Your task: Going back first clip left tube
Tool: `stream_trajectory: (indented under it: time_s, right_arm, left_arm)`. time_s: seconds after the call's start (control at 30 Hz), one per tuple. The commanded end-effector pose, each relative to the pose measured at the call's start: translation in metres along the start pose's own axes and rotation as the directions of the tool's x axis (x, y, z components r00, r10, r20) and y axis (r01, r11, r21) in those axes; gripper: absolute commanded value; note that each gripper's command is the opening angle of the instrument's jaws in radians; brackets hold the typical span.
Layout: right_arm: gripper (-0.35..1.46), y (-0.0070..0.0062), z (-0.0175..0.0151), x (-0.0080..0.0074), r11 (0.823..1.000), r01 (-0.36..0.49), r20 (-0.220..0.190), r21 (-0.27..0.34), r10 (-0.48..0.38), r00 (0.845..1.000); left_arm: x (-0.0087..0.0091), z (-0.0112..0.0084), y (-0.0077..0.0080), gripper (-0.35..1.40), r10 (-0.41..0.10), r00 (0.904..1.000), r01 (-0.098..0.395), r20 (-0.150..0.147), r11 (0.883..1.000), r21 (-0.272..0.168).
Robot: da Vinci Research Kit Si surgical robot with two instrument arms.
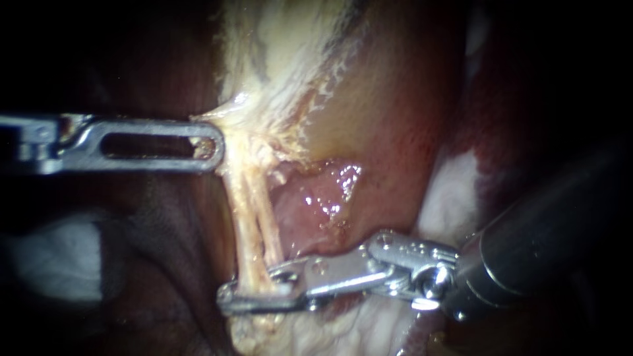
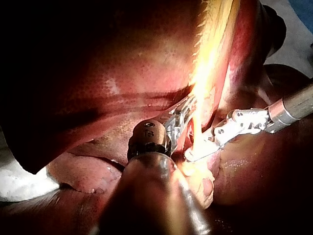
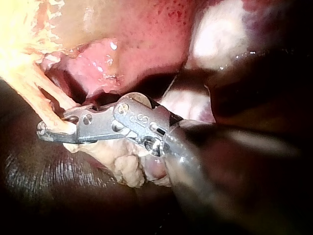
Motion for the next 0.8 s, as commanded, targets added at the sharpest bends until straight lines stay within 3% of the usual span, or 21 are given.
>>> stream_trajectory:
  time_s: [0.03, 0.27, 0.37, 0.4, 0.57, 0.8]
  right_arm:
    - [-0.35, 0.0, 0.0, 0.0, 1.0, -0.001, 0.001, 0.0, 0.001, 1.0]
    - [-0.34, -0.0001, 0.0001, 0.0, 1.0, -0.001, 0.001, 0.001, 0.001, 1.0]
    - [0.37, 0.0001, 0.0004, 0.0002, 1.0, -0.007, -0.006, -0.024, 0.007, 1.0]
    - [0.47, 0.0002, 0.0005, 0.0003, 0.999, 0.016, -0.007, -0.04, -0.016, 1.0]
    - [0.57, 0.0004, 0.0007, 0.0006, 0.996, 0.06, -0.003, -0.06, -0.061, 0.998]
    - [0.6, 0.0008, -0.0002, 0.0013, 0.973, 0.192, 0.009, -0.124, -0.192, 0.981]
  left_arm:
    - [0.0, 0.0, 0.0, -0.35, 0.0, 1.0, 0.0, 0.0, 1.0, 0.0]
    - [0.0, 0.0, -0.0001, -0.35, 0.0, 1.0, 0.0, 0.0, 1.0, 0.0]
    - [0.0, -0.0001, -0.0001, -0.35, 0.0, 1.0, 0.0, 0.001, 1.0, 0.0]
    - [0.0, -0.0001, -0.0001, -0.35, 0.0, 1.0, 0.0, 0.001, 1.0, 0.0]
    - [0.0001, -0.0001, -0.0002, -0.35, 0.0, 1.0, 0.0, 0.001, 1.0, 0.0]
    - [0.0002, -0.0003, -0.0005, -0.35, -0.001, 1.0, 0.001, 0.002, 1.0, -0.001]
